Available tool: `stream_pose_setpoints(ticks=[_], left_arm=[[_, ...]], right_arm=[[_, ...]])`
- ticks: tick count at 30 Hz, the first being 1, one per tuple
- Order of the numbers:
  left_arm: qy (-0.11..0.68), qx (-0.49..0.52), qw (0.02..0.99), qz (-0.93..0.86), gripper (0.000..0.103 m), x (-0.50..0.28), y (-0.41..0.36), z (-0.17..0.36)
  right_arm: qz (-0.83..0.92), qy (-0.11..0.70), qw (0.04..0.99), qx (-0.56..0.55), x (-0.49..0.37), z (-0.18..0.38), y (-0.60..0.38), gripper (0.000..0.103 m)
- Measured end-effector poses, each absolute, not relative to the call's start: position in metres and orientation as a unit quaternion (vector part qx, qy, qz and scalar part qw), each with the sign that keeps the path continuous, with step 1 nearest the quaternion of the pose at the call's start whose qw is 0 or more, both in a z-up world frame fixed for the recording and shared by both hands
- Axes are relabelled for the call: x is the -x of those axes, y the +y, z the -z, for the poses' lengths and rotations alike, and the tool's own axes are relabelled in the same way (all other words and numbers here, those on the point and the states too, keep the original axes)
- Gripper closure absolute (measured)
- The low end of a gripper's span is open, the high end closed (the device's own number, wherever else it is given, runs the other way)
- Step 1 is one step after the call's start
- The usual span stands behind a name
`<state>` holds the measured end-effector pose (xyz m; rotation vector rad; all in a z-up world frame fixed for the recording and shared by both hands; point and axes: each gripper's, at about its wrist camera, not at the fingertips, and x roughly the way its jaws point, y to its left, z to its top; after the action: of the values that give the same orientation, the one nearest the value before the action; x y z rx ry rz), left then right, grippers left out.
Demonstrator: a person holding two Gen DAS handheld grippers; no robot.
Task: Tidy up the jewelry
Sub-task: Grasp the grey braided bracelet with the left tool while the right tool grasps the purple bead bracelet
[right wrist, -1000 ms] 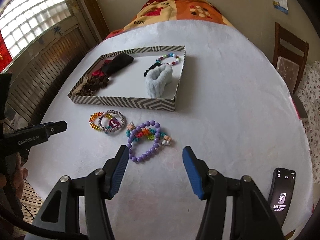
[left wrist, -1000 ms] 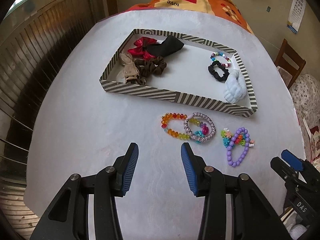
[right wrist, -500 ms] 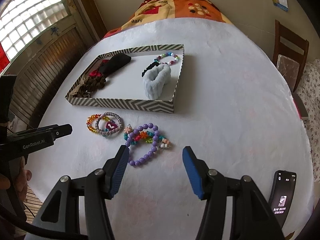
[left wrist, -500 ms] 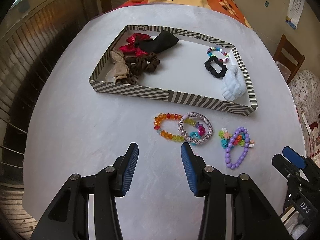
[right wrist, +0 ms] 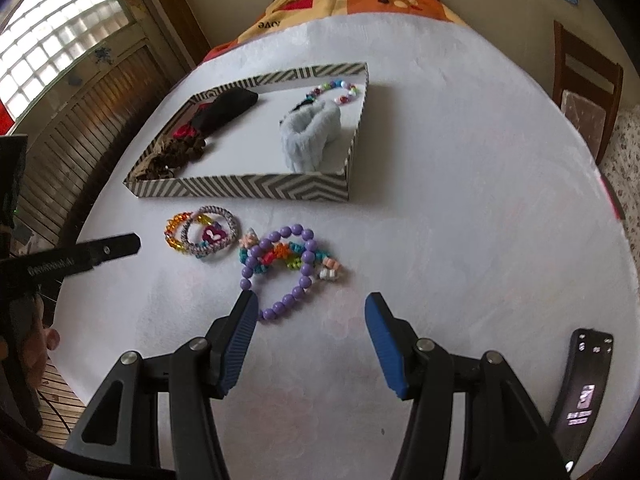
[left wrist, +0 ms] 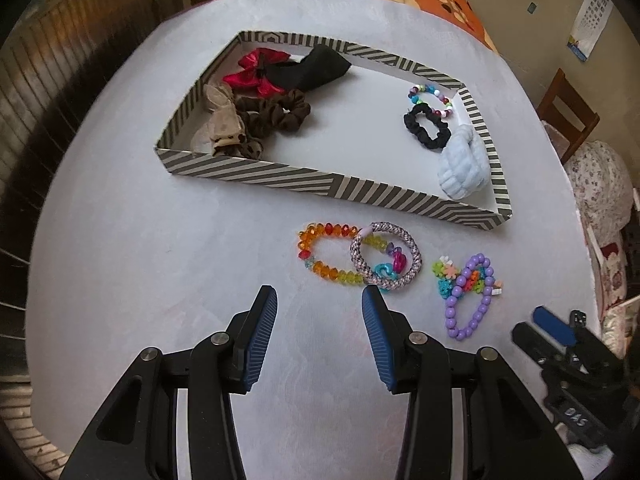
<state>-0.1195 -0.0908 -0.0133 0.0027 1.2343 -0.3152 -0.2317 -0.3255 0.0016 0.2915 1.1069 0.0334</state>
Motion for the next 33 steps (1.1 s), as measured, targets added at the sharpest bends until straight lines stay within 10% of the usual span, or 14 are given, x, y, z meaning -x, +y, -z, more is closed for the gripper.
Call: stream_pose_setpoints(ticks=[7,19,23,33], left_arm=[[0.589,-0.015,0.792,0.161,0.080,0.101,-0.102,0.025],[0.594,-0.072,0.780,0.184,0.080,0.079,-0.130,0.042],[0.601,-0.076,0.771,0.196,0.103,0.078,-0.134,0.048],[0.573,-0.044,0.787,0.225,0.103,0.084,-0.125,0.014]], right_arm=[[-0.026,0.538,0.828,-0.159,0.219,0.019,-0.325,0.065],[-0.022,0.535,0.831,-0.151,0.203,0.032,-0.311,0.068],[-0.018,0.533,0.833,-0.151,0.204,0.034,-0.313,0.092],[-0.049,0.496,0.848,-0.178,0.218,-0.007,-0.324,0.093]])
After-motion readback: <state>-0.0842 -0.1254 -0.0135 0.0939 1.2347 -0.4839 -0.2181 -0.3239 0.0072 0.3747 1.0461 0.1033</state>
